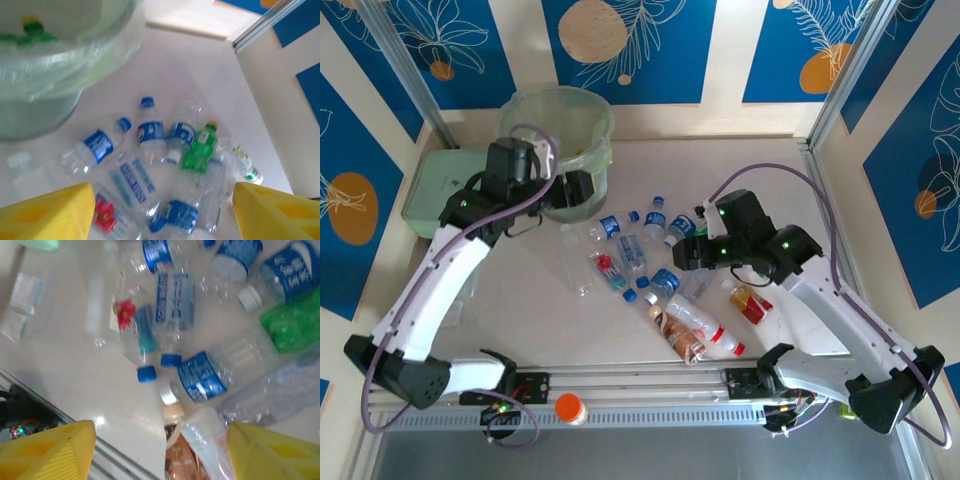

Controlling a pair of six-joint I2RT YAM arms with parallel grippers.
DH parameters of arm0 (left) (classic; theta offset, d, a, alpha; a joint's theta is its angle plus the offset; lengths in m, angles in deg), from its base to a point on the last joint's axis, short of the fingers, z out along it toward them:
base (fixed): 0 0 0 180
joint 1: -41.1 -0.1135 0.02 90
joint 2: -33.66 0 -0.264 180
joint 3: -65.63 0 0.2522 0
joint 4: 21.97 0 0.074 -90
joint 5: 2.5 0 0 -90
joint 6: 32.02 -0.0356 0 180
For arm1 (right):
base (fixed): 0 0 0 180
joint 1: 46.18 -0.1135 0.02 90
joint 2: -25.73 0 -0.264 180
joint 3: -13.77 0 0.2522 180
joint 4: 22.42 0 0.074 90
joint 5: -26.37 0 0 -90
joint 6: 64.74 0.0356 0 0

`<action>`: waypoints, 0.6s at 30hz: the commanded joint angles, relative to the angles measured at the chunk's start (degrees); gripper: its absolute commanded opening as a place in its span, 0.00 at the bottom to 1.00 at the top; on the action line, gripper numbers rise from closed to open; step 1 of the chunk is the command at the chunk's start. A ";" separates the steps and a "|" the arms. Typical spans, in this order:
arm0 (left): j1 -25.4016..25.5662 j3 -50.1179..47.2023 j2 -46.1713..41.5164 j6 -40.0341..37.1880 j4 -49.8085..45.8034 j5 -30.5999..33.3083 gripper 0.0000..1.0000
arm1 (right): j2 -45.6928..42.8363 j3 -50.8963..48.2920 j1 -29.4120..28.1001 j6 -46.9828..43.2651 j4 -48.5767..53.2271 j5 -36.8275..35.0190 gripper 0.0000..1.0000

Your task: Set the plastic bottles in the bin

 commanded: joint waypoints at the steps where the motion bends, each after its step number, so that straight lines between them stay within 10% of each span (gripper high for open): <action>1: 0.01 -4.05 -4.68 -1.62 -0.07 0.35 0.73 | 2.89 4.73 -4.26 -0.42 10.29 -4.26 0.69; 18: -0.17 -17.42 -12.36 -3.13 5.33 2.30 0.80 | 18.26 -2.27 -27.85 10.84 22.35 -9.14 0.73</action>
